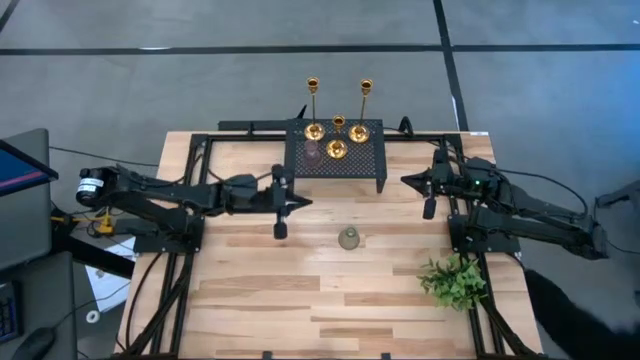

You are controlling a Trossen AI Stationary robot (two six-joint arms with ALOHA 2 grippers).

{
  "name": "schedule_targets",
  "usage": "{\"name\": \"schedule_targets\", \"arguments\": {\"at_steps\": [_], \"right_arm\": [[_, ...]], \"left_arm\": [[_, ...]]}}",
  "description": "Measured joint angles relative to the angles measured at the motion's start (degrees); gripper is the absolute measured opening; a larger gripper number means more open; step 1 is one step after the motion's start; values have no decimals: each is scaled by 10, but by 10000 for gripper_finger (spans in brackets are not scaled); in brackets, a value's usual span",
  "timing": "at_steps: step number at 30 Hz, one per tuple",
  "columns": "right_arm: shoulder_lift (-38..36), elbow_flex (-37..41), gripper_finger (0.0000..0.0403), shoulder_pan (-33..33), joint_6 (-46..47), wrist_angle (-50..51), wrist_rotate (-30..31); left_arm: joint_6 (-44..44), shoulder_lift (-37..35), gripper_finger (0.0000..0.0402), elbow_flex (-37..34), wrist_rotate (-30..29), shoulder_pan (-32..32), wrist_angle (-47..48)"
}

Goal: Pick & Place candle stick holders
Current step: Put the green glass candle holder on the shelf

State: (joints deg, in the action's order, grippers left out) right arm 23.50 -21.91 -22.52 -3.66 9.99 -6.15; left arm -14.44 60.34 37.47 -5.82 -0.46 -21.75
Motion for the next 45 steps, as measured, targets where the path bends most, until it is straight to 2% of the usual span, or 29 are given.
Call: {"name": "schedule_targets", "arguments": {"at_steps": [6,13,18,23,27,33,38,42,45], "right_arm": [[5,0,0,10,-12,34,-2],[-44,0,0,51,-40,31,-1],[-92,47,0,73,-56,-42,-1],[-133,113,0,78,-68,-131,0],[-137,145,0,78,-48,-135,0],[-137,193,0,87,6,-138,-3],[-135,214,0,102,7,-135,-37],[-101,215,0,119,10,-135,-56],[-72,215,0,130,47,-151,-56]], "left_arm": [[-3,-48,4,-70,-2,9,-33],[-4,-196,4,-161,-11,13,-36],[-4,-297,5,-240,-10,12,-36],[-2,-357,4,-301,-10,12,-44],[-1,-374,5,-330,-10,12,-51],[-2,-371,4,-336,-4,12,-55],[-2,-370,6,-336,1,12,-53],[-2,-370,7,-336,1,12,-54],[-2,-370,7,-336,1,12,-55]]}}
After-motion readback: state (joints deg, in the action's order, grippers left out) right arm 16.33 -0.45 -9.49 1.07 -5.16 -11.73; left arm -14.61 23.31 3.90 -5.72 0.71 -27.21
